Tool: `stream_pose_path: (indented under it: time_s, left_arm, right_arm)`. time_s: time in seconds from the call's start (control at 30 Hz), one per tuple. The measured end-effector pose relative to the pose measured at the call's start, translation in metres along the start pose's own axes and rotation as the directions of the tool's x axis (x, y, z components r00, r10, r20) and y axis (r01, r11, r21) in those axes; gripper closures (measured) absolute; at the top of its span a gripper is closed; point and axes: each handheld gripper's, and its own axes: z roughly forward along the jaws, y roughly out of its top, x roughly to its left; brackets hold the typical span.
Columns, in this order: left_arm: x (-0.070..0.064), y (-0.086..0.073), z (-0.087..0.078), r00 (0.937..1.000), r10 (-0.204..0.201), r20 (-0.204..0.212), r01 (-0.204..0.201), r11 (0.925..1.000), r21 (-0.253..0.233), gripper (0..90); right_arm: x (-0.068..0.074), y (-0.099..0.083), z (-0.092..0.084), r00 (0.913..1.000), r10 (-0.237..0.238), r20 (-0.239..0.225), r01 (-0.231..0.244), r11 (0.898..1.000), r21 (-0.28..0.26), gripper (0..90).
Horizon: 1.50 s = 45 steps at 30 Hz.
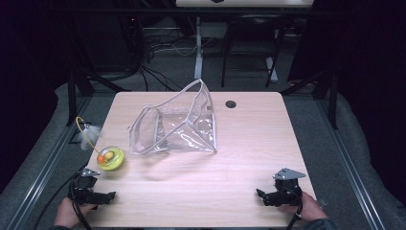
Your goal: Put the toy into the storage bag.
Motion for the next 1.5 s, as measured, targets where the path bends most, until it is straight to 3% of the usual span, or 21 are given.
stream_pose_path:
  time_s: [0.33, 0.67, 0.8, 0.97, 1.5]
  left_arm:
    - [-0.001, -0.001, 0.001, 1.0, -0.002, 0.0, 0.002, 0.9999, -0.016, 0.0]
    - [0.0, 0.006, 0.001, 1.0, 0.001, -0.006, -0.001, 0.9996, 0.028, 0.0]
    - [0.0, 0.006, -0.005, 0.9998, -0.007, -0.017, 0.007, 1.0, -0.001, 0.0]
    - [-0.002, 0.01, -0.016, 0.9998, -0.013, -0.013, 0.012, 0.9968, -0.079, 0.0]
    - [-0.002, 0.029, -0.034, 0.9996, -0.027, 0.003, 0.027, 0.9851, -0.17, 0.1]
  right_arm:
    - [0.0, 0.0, 0.0, 1.0, 0.001, 0.001, -0.001, 1.0, -0.002, 0.0]
    - [0.0, 0.0, 0.0, 1.0, 0.001, 0.001, -0.001, 1.0, -0.002, 0.0]
    - [0.0, 0.0, 0.0, 1.0, -0.001, 0.0, 0.001, 1.0, 0.001, 0.0]
    - [0.0, 0.0, 0.0, 1.0, -0.002, 0.0, 0.002, 1.0, 0.001, 0.0]
    - [0.0, 0.0, 0.0, 1.0, -0.003, -0.001, 0.003, 1.0, 0.0, 0.0]
